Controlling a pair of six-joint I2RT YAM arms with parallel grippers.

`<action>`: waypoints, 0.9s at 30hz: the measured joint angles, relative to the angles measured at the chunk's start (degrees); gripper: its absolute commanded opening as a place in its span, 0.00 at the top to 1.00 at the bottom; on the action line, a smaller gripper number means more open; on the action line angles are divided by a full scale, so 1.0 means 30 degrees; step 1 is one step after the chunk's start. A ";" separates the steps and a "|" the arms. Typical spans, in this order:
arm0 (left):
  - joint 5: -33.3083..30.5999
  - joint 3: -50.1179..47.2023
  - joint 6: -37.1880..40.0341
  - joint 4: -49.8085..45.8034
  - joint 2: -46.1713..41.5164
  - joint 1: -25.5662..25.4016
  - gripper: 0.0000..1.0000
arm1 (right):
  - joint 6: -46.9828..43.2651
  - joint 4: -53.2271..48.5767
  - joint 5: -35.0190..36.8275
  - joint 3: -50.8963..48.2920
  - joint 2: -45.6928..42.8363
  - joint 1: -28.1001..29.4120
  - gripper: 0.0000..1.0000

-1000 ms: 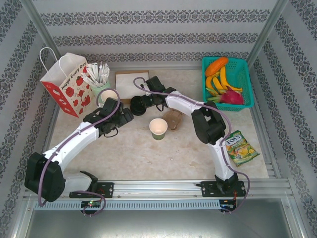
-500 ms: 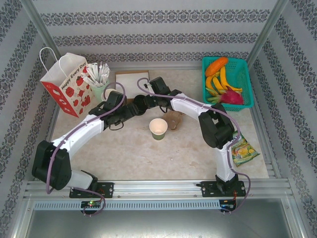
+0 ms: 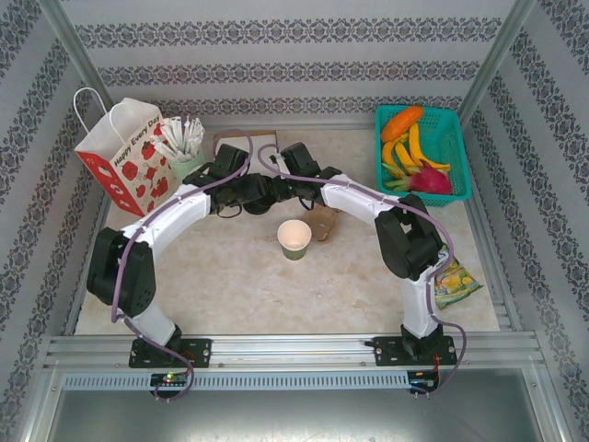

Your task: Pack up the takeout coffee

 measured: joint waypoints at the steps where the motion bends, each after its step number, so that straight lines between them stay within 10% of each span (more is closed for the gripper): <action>1: 0.0000 0.0102 0.0102 -0.0080 0.0175 0.0000 0.44 | 0.0000 0.0007 0.0000 0.0000 -0.0007 0.0000 0.85; 22: 0.0000 0.0627 0.0947 -0.0984 0.1253 0.0036 0.90 | 0.0007 -0.0007 0.0007 -0.0474 -0.0605 -0.0007 0.84; 27: 0.0204 0.0656 0.1158 -0.0962 0.1260 0.0036 1.00 | 0.0692 0.0291 -0.0517 -0.1413 -0.1705 -0.0153 0.41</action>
